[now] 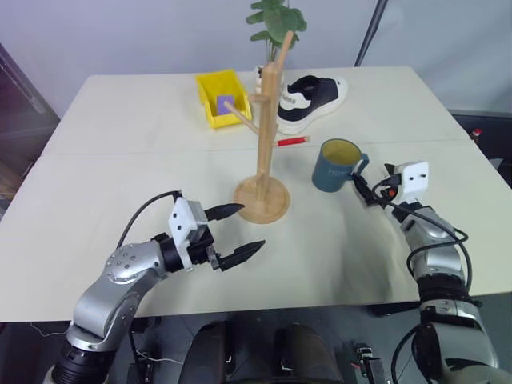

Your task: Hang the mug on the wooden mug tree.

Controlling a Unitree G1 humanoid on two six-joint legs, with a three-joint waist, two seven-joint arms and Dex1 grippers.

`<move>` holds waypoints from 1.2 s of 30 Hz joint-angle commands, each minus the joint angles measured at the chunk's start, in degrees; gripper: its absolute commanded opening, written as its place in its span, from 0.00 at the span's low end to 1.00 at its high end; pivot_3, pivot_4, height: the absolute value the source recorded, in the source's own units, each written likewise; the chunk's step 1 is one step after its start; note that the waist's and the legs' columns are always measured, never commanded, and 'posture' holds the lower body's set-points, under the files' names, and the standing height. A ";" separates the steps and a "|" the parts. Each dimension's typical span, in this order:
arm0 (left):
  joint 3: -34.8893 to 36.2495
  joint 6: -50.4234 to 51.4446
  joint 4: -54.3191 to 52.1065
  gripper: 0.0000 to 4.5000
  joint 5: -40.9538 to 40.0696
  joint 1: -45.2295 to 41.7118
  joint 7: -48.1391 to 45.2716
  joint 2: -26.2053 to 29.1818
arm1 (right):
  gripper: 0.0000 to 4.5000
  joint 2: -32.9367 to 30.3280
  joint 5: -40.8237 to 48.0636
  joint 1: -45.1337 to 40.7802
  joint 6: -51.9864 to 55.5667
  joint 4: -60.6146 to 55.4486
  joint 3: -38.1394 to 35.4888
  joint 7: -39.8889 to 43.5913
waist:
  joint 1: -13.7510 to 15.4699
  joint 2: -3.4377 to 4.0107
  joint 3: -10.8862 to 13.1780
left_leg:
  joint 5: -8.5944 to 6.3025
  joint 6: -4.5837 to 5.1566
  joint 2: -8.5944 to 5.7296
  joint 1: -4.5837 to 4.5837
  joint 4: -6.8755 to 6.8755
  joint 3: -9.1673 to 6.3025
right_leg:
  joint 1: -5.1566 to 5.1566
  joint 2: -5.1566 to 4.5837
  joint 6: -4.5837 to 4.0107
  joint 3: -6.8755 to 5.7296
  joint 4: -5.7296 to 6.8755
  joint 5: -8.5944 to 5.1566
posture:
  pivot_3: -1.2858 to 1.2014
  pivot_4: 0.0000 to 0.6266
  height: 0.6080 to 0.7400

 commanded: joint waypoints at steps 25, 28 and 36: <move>0.76 -0.46 -2.02 1.00 -0.74 0.52 0.78 0.59 | 0.00 2.01 2.38 -7.50 -7.42 11.06 0.21 10.10 | -0.16 0.01 0.01 | 0.00 0.00 0.01 0.03 0.01 -0.01 | 0.04 0.01 0.00 0.00 0.02 0.00 | 0.52 0.24 1.00; 0.99 -0.61 -1.88 1.00 -0.72 0.68 0.77 0.66 | 0.00 1.28 2.59 -5.11 -7.59 6.04 0.21 10.64 | -0.08 0.02 0.01 | 0.00 -0.01 0.01 0.03 0.01 -0.02 | 0.03 0.01 0.00 0.00 0.02 0.00 | 0.52 0.24 1.00; 5.19 -1.02 0.42 1.00 -1.47 1.00 -0.46 2.53 | 0.00 -8.65 1.09 9.62 1.20 -33.62 4.02 13.99 | 0.16 0.21 0.12 | 0.00 -0.01 0.02 0.03 0.01 -0.03 | 0.04 -0.02 0.00 0.00 0.01 0.00 | 0.52 0.24 1.00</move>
